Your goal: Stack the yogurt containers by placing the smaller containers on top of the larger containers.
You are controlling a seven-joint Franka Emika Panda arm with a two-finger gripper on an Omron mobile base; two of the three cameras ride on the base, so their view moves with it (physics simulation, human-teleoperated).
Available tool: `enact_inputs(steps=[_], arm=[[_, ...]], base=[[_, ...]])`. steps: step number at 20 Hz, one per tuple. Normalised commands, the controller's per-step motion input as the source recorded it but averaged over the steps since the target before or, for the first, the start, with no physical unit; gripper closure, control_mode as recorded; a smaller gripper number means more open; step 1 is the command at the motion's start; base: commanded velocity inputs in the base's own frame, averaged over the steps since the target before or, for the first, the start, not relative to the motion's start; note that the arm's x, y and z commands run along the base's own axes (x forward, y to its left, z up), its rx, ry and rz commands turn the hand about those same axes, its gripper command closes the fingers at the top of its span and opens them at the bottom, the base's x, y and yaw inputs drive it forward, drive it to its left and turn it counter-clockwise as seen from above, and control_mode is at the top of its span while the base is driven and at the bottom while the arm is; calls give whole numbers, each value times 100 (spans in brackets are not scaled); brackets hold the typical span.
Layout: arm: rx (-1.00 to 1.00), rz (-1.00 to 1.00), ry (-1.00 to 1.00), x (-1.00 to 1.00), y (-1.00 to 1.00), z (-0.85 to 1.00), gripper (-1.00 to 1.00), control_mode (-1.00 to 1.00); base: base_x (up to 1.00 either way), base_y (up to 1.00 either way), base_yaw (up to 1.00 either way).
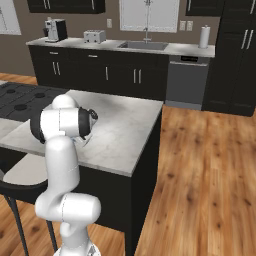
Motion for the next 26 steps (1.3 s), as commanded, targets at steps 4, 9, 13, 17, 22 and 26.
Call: enact_inputs(steps=[4,9,13,17,22,26], arm=[[0,0,0,0,-21,-27,100,-100],[0,0,0,0,-19,-28,100,-100],[0,0,0,0,-21,-29,100,-100],[0,0,0,0,-23,-24,100,-100],[0,0,0,0,-33,-4,100,-100],[2,0,0,0,-41,0,100,-100]], base=[[0,0,0],[0,0,0],[0,0,0],[0,0,0],[0,0,0],[0,0,0]])
